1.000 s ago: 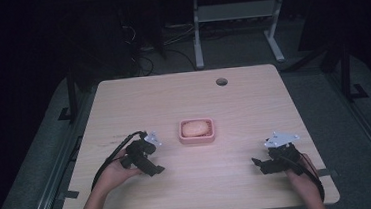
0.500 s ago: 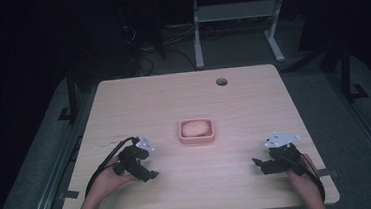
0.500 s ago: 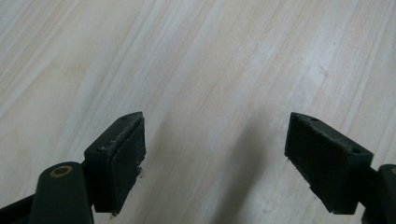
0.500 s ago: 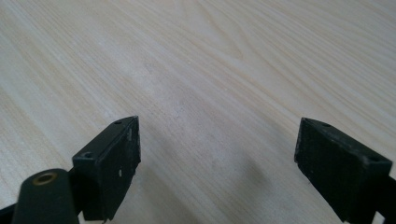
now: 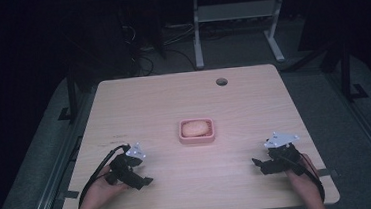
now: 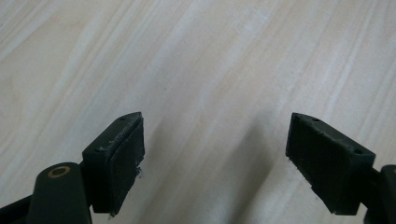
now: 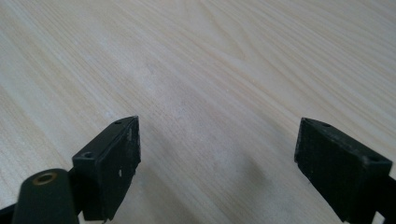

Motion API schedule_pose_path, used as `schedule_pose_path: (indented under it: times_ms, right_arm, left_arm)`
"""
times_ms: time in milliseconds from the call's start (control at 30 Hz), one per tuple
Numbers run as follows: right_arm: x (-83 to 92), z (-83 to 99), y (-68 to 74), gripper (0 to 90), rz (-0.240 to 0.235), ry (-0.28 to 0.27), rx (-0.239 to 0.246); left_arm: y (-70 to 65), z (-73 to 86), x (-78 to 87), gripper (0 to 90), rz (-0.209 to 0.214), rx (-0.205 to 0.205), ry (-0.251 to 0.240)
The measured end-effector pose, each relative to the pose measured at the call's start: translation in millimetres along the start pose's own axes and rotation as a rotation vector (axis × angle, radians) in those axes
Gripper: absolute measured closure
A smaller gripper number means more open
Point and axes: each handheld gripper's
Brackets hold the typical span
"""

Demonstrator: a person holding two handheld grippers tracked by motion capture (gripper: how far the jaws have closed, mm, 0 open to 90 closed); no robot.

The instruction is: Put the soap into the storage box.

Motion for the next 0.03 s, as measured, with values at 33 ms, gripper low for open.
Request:
schedule_pose_path:
  times_ms: [33]
  right_arm:
    - [0.2,-0.4,0.2,13.8,-0.002,0.0,-0.001]
  left_arm:
    - [-2.3,1.4,2.4,19.2,-0.008,-0.007,-0.005]
Point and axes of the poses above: each handheld gripper's, and its own axes: x roughly backward along the jaws, z roughly out of its underside, y roughly to its left, and after that the axes turned 13 degrees about -z, right-handed
